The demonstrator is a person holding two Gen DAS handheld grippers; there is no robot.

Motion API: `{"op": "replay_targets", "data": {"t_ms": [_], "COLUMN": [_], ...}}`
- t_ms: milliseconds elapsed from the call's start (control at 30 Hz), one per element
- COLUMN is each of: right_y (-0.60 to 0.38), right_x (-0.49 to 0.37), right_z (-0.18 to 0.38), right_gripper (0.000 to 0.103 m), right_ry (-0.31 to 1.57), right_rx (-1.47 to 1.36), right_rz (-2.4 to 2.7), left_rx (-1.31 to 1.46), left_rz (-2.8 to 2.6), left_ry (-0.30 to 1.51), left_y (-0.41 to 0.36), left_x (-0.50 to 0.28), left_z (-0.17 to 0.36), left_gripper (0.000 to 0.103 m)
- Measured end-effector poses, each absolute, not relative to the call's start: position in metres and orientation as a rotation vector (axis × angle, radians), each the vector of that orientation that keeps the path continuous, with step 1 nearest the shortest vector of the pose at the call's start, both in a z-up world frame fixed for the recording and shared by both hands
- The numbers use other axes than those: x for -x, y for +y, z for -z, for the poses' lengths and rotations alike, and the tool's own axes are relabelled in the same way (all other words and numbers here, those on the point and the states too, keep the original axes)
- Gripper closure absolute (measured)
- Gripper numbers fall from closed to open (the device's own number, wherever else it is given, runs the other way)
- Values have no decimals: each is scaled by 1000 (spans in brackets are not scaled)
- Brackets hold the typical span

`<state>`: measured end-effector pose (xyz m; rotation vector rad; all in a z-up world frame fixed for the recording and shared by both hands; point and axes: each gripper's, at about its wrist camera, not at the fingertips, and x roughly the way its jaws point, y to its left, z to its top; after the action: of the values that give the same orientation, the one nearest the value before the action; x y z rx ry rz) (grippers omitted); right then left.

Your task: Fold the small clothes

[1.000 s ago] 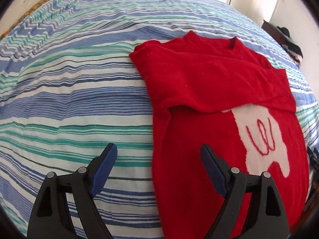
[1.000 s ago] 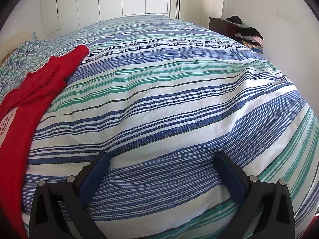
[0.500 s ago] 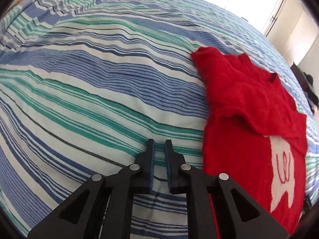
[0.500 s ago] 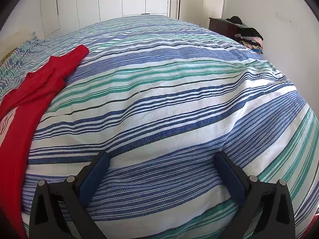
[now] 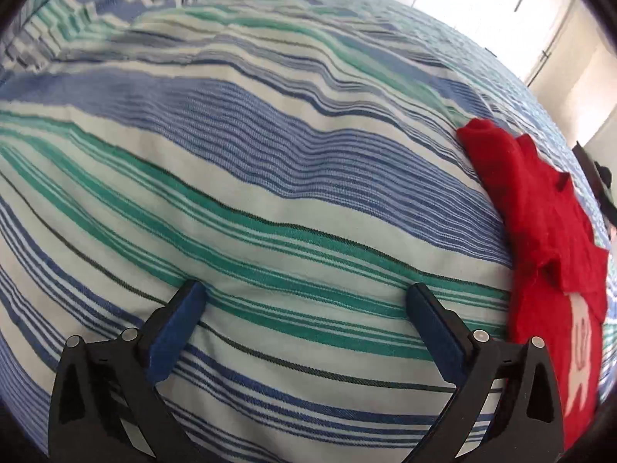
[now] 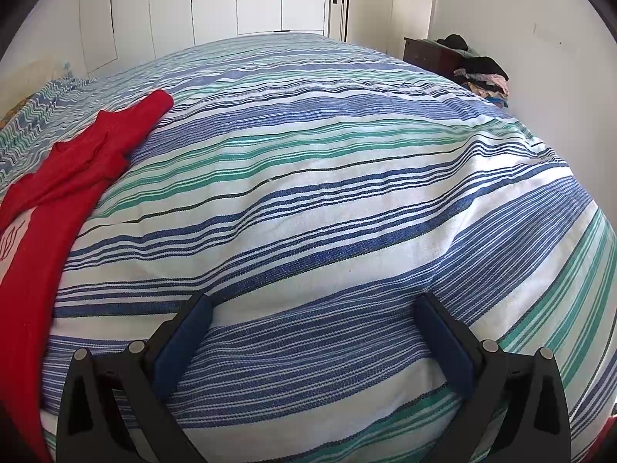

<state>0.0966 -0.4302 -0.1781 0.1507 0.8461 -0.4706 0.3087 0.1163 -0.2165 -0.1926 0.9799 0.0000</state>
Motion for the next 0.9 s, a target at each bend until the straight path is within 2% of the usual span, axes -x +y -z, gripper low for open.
{"op": "replay_targets", "data": {"t_ms": [900], "right_y": [-431], "right_x": [-90], "right_z": [176], "right_gripper": [0], "right_ry": [821], "right_rx": [-158], "right_rz": [451], "left_rx": [138], "left_rz": [-21], "left_ry": [967], "left_y": [109], "left_x": [-305], "left_z": [212], "left_gripper": [0]}}
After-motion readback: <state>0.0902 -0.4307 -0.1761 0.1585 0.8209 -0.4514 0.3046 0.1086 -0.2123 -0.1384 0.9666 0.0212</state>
